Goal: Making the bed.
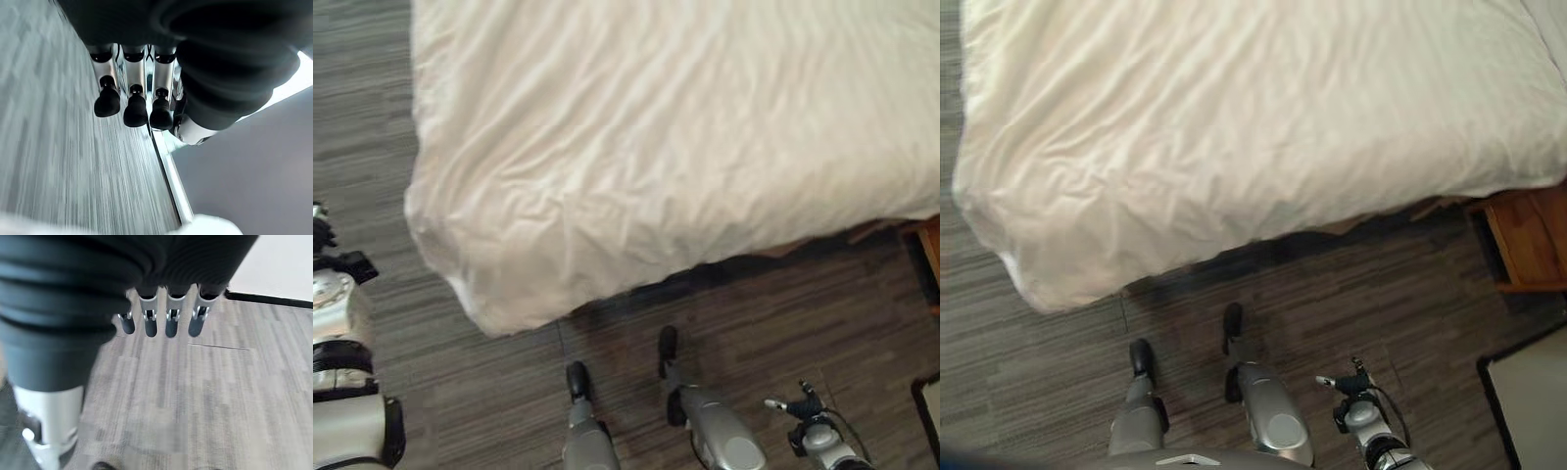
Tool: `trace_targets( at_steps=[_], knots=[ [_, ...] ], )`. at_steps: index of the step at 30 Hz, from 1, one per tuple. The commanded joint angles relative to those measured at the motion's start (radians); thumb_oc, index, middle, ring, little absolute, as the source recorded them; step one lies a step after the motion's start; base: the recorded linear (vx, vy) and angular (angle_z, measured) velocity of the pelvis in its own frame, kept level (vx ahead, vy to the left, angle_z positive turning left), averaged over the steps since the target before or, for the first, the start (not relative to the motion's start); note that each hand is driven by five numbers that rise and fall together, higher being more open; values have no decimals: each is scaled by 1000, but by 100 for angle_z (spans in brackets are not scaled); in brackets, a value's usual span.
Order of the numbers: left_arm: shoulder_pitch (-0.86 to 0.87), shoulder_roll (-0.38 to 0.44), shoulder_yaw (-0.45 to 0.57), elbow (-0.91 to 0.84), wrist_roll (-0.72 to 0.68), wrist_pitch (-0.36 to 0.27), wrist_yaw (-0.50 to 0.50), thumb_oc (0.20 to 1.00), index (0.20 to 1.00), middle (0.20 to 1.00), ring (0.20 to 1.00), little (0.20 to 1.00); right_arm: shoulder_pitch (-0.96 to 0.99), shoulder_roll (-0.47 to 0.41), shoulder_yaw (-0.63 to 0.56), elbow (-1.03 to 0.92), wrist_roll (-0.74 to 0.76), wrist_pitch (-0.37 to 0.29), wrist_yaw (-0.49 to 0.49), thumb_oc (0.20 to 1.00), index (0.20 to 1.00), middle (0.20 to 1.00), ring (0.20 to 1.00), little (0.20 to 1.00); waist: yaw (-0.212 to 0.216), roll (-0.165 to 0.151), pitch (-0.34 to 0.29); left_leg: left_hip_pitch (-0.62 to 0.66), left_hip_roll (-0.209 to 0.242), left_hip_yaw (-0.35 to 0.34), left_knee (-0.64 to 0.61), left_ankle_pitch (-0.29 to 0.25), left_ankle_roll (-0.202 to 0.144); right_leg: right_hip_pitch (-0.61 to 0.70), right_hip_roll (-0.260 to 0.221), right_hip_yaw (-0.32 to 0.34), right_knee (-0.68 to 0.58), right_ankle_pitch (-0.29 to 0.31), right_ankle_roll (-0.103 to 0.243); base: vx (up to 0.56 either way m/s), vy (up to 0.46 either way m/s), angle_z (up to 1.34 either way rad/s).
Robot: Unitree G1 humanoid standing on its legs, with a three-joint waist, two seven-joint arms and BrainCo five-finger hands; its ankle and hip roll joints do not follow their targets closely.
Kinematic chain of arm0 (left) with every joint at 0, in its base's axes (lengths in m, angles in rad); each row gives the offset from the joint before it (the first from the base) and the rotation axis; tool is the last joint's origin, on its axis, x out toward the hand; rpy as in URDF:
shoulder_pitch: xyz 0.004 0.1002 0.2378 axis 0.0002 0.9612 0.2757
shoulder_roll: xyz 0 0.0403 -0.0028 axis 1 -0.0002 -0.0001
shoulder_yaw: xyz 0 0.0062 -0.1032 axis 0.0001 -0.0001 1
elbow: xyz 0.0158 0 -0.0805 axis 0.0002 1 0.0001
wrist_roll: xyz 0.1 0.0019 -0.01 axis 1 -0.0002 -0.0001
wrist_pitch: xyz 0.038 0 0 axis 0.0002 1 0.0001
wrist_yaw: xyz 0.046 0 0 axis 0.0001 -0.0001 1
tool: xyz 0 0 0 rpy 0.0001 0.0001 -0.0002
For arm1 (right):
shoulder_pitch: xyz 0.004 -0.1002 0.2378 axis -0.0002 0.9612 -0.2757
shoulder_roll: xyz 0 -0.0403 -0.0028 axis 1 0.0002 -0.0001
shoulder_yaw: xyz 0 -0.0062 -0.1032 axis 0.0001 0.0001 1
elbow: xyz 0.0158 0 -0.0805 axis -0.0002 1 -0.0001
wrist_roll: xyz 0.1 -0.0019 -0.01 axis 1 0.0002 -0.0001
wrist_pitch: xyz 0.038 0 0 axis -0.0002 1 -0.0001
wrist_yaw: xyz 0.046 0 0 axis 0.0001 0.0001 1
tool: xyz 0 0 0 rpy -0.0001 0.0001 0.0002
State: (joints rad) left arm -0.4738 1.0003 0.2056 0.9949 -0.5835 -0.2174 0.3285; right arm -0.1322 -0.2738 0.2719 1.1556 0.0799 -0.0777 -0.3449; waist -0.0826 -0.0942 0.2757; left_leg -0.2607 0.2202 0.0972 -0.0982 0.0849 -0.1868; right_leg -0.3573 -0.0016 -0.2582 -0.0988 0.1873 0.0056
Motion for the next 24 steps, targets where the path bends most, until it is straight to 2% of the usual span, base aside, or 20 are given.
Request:
trace_targets(
  at_steps=[1,4,6,7,8,9,11,12,13,14,15,16,17,18,20,22,23,24],
  knots=[
    [27,69,27,30,-36,-63,12,200,200,200,200,200,-14,6,-21,14,44,-11,-4,1000,1000,1000,1000,1000,-4,0,8,-27,26,27,11,-1,24,50,-127,45,35,-128,153,0,12,23],
    [76,87,62,18,-19,-59,7,200,200,200,200,200,8,-7,-37,-4,57,-18,3,1000,1000,1000,1000,1000,2,-4,0,-11,26,27,11,-6,25,72,-127,41,30,-133,153,17,5,14],
    [134,76,100,-105,-28,-79,0,200,200,200,200,200,24,-33,-74,-70,75,-25,2,1000,1000,1000,1000,1000,12,-12,-27,20,23,31,11,-16,26,110,-125,37,25,-142,153,42,7,13],
    [140,75,105,-108,-27,-78,1,200,200,200,200,200,25,-34,-73,-71,75,-25,2,1000,1000,1000,1000,1000,11,-11,-27,22,23,31,11,-16,26,111,-125,38,25,-142,153,63,-4,2],
    [174,49,113,-201,-37,-94,-5,200,200,200,200,200,8,-56,-98,-127,87,-27,-3,1000,1000,1000,1000,1000,19,-19,-53,51,22,35,11,-25,25,141,-124,37,23,-150,153,40,2,2],
    [179,47,117,-205,-36,-93,-3,200,200,200,200,200,9,-58,-97,-128,87,-27,-3,1000,1000,1000,1000,1000,18,-19,-52,53,22,36,11,-26,25,144,-124,38,23,-150,153,79,-6,2],
    [223,-6,120,-331,-55,-109,-15,200,200,200,200,200,-22,-87,-126,-198,106,-29,-3,1000,1000,1000,1000,1000,26,-26,-84,84,16,37,11,-33,28,178,-127,36,21,-158,152,75,-7,2],
    [245,-32,118,-388,-54,-114,-19,1000,1000,1000,1000,1000,-37,-95,-137,-214,116,-27,-4,1000,1000,1000,1000,1000,29,-29,-96,97,14,36,11,-38,30,193,-128,34,21,-163,151,78,3,1],
    [256,-60,95,-440,-47,-114,-25,1000,1000,1000,1000,1000,-64,-116,-153,-249,136,-31,-2,1000,1000,1000,1000,1000,31,-30,-111,113,11,33,11,-43,30,211,-129,35,20,-168,151,113,16,1],
    [335,-149,81,-581,17,-107,-33,1000,1000,1000,1000,1000,-43,-116,-181,-385,94,-22,-11,1000,1000,1000,1000,1000,29,-29,-132,149,7,36,11,-57,34,244,-130,38,22,-181,149,131,16,0],
    [369,-200,82,-631,57,-110,-22,1000,1000,1000,1000,1000,2,-75,-197,-390,126,-50,29,1000,1000,1000,1000,1000,23,-24,-142,168,6,40,11,-64,37,258,-130,44,23,-186,148,88,16,-1],
    [372,-202,84,-635,59,-108,-21,1000,1000,1000,1000,1000,4,-76,-196,-391,126,-51,30,1000,1000,1000,1000,1000,23,-24,-144,166,5,40,11,-60,38,256,-131,45,21,-183,147,101,15,-6],
    [449,-274,134,-710,81,-114,-31,1000,1000,1000,1000,1000,58,-86,-220,-595,65,-60,35,1000,1000,1000,1000,1000,14,-15,-163,202,8,48,11,-74,40,282,-126,60,23,-196,146,118,-9,-14],
    [491,-353,140,-763,59,-129,-44,1000,1000,1000,1000,1000,81,-89,-226,-738,58,-87,62,1000,1000,1000,1000,1000,11,-4,-176,236,18,63,11,-81,40,299,-118,78,28,-207,141,116,-10,-23],
    [512,-387,145,-783,50,-129,-53,1000,1000,1000,1000,1000,78,-92,-220,-782,55,-93,76,1000,1000,1000,1000,1000,12,3,-178,250,22,68,11,-79,41,303,-110,92,32,-211,136,50,-26,-34],
    [552,-464,146,-835,20,-142,-61,1000,1000,1000,1000,1000,54,-95,-196,-868,42,-107,101,1000,1000,1000,1000,1000,19,15,-172,286,35,77,11,-82,43,321,-95,122,41,-228,121,81,-68,-22],
    [589,-531,149,-870,-5,-149,-64,1000,1000,1000,1000,1000,29,-98,-170,-927,42,-120,124,1000,1000,1000,1000,1000,31,26,-164,319,48,79,11,-73,41,348,-81,140,43,-253,103,85,-76,-31],
    [589,-531,149,-870,-5,-149,-64,1000,1000,1000,1000,1000,29,-98,-170,-927,42,-120,124,1000,1000,1000,1000,1000,31,26,-164,319,48,79,11,-73,41,348,-81,140,43,-253,103,7,-147,-61]
  ],
)
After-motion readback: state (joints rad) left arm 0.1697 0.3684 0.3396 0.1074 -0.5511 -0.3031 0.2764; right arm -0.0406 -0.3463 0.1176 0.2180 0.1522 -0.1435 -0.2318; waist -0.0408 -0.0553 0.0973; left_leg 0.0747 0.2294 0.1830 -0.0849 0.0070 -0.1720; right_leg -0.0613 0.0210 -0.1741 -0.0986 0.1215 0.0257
